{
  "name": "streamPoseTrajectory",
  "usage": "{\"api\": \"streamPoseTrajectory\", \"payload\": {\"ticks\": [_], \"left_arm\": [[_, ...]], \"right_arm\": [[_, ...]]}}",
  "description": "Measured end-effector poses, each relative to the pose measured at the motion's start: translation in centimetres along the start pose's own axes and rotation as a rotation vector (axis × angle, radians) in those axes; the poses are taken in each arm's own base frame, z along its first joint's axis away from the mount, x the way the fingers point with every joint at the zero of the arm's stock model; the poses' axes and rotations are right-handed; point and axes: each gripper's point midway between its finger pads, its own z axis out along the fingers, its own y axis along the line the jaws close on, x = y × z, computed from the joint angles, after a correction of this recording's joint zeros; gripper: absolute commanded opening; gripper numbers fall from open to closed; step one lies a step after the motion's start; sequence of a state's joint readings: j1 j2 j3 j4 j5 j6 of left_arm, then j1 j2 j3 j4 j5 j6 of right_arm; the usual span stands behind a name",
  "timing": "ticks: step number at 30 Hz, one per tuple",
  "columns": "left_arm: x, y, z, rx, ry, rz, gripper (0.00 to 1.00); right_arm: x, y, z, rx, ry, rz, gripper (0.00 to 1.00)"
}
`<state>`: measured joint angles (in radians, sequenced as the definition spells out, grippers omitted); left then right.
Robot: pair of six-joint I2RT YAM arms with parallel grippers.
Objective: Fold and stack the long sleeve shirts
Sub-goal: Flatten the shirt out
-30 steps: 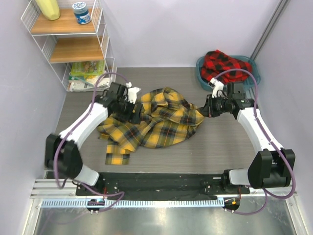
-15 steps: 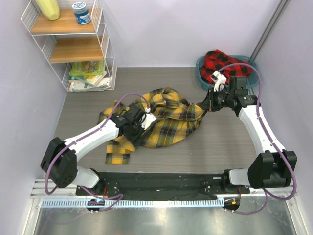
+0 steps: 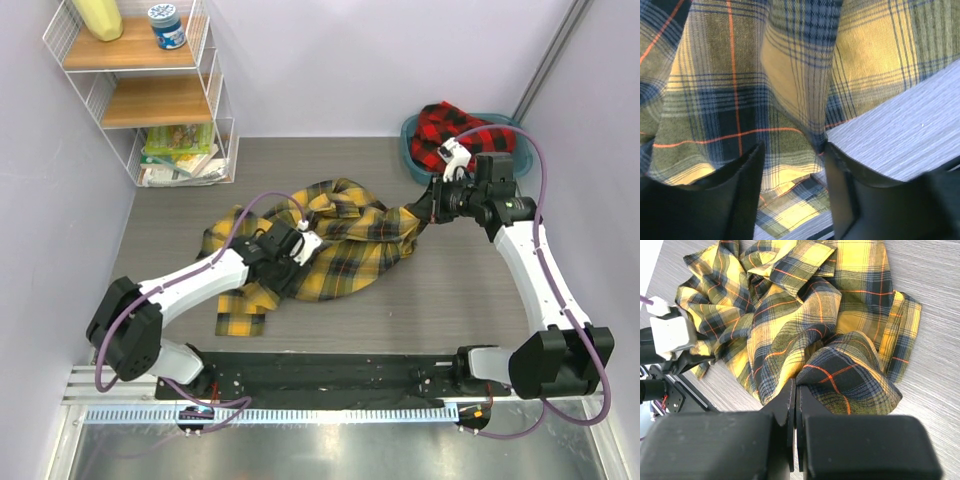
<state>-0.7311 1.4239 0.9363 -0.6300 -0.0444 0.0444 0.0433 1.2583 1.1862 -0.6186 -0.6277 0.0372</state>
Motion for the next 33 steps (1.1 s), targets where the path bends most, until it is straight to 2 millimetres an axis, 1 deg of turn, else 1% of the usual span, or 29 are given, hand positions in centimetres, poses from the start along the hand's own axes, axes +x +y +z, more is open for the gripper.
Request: {"api": "streamPoseTrajectory", "payload": {"ticks": [1, 2, 3, 5, 6, 8, 10, 11, 12, 13, 14, 15, 16, 17, 18, 19, 20, 22, 23, 24, 25, 26, 27, 28, 29, 30, 31, 32, 33], "left_arm": [[0.0, 0.0, 0.2, 0.000, 0.004, -0.007, 0.13], [0.0, -0.1, 0.3, 0.000, 0.011, -0.018, 0.05], [0.1, 0.2, 0.6, 0.000, 0.025, -0.016, 0.00], [0.1, 1.0, 0.6, -0.004, 0.038, -0.037, 0.00], [0.2, 2.0, 0.3, -0.011, 0.041, -0.055, 0.00], [-0.2, 5.4, -0.8, -0.052, 0.030, -0.107, 0.00], [-1.3, 10.4, -2.8, -0.127, -0.014, -0.159, 0.00], [-2.1, 12.5, -3.8, -0.161, -0.044, -0.179, 0.00], [-2.9, 15.1, -5.2, -0.202, -0.075, -0.194, 0.00], [-4.1, 17.6, -6.8, -0.244, -0.105, -0.203, 0.00], [-5.8, 20.1, -8.4, -0.285, -0.139, -0.207, 0.00], [-7.4, 22.1, -9.4, -0.314, -0.174, -0.207, 0.00], [-9.3, 24.2, -11.0, -0.337, -0.208, -0.213, 0.00], [-11.6, 26.5, -12.4, -0.364, -0.258, -0.213, 0.00], [-14.4, 29.0, -14.1, -0.397, -0.334, -0.213, 0.00], [-16.1, 31.0, -15.5, -0.427, -0.390, -0.218, 0.00], [-17.0, 32.2, -16.9, -0.448, -0.424, -0.222, 0.00], [-18.9, 34.6, -20.3, -0.498, -0.512, -0.228, 0.00], [-19.2, 35.5, -22.0, -0.528, -0.550, -0.231, 0.00], [-19.1, 36.0, -23.8, -0.555, -0.579, -0.235, 0.00], [-18.8, 36.3, -25.6, -0.582, -0.607, -0.239, 0.00], [-18.1, 36.4, -27.3, -0.609, -0.626, -0.247, 0.00], [-17.4, 36.2, -28.6, -0.624, -0.639, -0.250, 0.00], [-16.3, 35.8, -30.0, -0.650, -0.658, -0.257, 0.00], [-15.4, 35.1, -31.2, -0.664, -0.668, -0.261, 0.00], [-14.2, 34.1, -32.3, -0.675, -0.678, -0.262, 0.00], [-13.5, 32.7, -33.0, -0.668, -0.691, -0.254, 0.01], [-12.9, 31.0, -33.7, -0.650, -0.708, -0.235, 0.17], [-12.6, 29.4, -33.9, -0.622, -0.725, -0.211, 0.27]], "right_arm": [[0.0, 0.1, -0.1, 0.000, -0.002, 0.002, 0.01], [-0.1, 0.1, -0.1, 0.001, -0.003, 0.002, 0.01], [-0.1, 0.1, -0.2, 0.002, -0.005, 0.001, 0.01], [-0.1, -0.1, -0.3, 0.018, -0.008, -0.001, 0.01], [-0.2, -0.4, -0.5, 0.042, -0.015, -0.008, 0.01], [-0.5, -0.7, -0.7, 0.072, -0.027, -0.017, 0.01], [-1.3, -1.4, -0.9, 0.114, -0.048, -0.026, 0.01], [-2.0, -1.6, -0.8, 0.128, -0.064, -0.030, 0.01], [-3.0, -1.9, -0.7, 0.141, -0.081, -0.028, 0.01], [-4.4, -2.3, -0.2, 0.147, -0.104, -0.028, 0.01], [-6.1, -2.6, 0.3, 0.149, -0.130, -0.023, 0.01], [-7.9, -2.8, 0.9, 0.148, -0.152, -0.021, 0.01], [-10.1, -3.2, 1.7, 0.143, -0.183, -0.020, 0.01], [-12.4, -3.3, 2.2, 0.136, -0.217, -0.019, 0.01], [-14.9, -3.4, 2.8, 0.129, -0.259, -0.021, 0.01], [-17.0, -3.5, 3.1, 0.120, -0.302, -0.027, 0.01], [-18.6, -3.2, 3.1, 0.111, -0.338, -0.036, 0.01], [-21.0, -2.1, 2.1, 0.091, -0.399, -0.053, 0.01], [-22.0, -1.5, 1.3, 0.085, -0.425, -0.068, 0.01], [-23.2, -0.6, 0.2, 0.079, -0.466, -0.093, 0.01], [-24.2, 0.2, -1.1, 0.074, -0.502, -0.115, 0.01], [-24.9, 1.1, -2.7, 0.074, -0.537, -0.136, 0.01], [-25.4, 1.9, -4.2, 0.075, -0.565, -0.156, 0.01], [-25.6, 2.6, -5.8, 0.079, -0.593, -0.173, 0.01], [-25.9, 3.4, -7.5, 0.085, -0.623, -0.193, 0.01], [-26.1, 4.2, -9.4, 0.093, -0.656, -0.219, 0.01], [-26.0, 5.0, -10.9, 0.100, -0.680, -0.243, 0.01], [-25.8, 5.7, -12.3, 0.103, -0.702, -0.264, 0.01], [-25.4, 6.5, -13.5, 0.103, -0.720, -0.284, 0.01]]}}
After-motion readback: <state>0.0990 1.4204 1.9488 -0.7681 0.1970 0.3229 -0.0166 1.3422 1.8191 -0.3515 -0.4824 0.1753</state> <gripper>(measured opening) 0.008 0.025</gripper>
